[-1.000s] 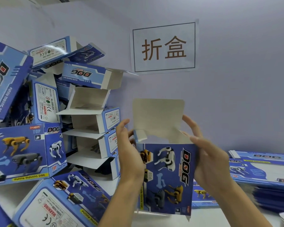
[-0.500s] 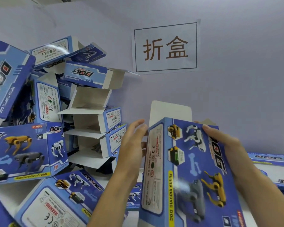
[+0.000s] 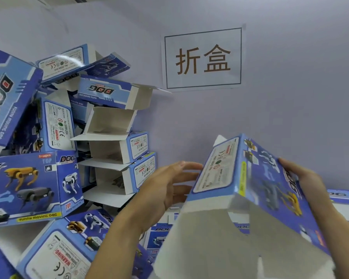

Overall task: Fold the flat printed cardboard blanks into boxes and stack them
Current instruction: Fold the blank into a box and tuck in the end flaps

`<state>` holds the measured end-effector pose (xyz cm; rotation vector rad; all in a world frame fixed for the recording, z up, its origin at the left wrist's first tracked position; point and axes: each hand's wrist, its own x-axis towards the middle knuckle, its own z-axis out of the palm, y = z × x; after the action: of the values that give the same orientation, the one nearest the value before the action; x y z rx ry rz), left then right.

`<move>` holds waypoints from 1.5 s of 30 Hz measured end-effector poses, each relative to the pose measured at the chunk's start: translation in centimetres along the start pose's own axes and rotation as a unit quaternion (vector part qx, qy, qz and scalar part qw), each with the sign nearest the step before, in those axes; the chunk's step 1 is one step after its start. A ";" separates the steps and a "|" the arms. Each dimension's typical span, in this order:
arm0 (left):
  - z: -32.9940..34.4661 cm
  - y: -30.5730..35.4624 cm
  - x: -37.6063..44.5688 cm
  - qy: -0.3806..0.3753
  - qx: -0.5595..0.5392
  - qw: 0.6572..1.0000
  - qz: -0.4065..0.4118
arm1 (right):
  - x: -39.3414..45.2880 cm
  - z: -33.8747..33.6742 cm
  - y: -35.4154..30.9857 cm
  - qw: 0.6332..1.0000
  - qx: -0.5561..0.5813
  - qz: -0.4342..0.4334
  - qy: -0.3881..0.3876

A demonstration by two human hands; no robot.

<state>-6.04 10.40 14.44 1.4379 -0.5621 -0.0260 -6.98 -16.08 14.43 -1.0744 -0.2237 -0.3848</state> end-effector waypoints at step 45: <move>1.3 -2.8 0.5 0.110 0.008 0.991 -0.080 | 1.5 2.6 4.5 0.930 -0.277 0.128 -0.203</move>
<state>-5.21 8.54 12.06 1.4758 -0.2653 0.0106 -3.77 -12.17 12.50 -1.7210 -0.3493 0.0261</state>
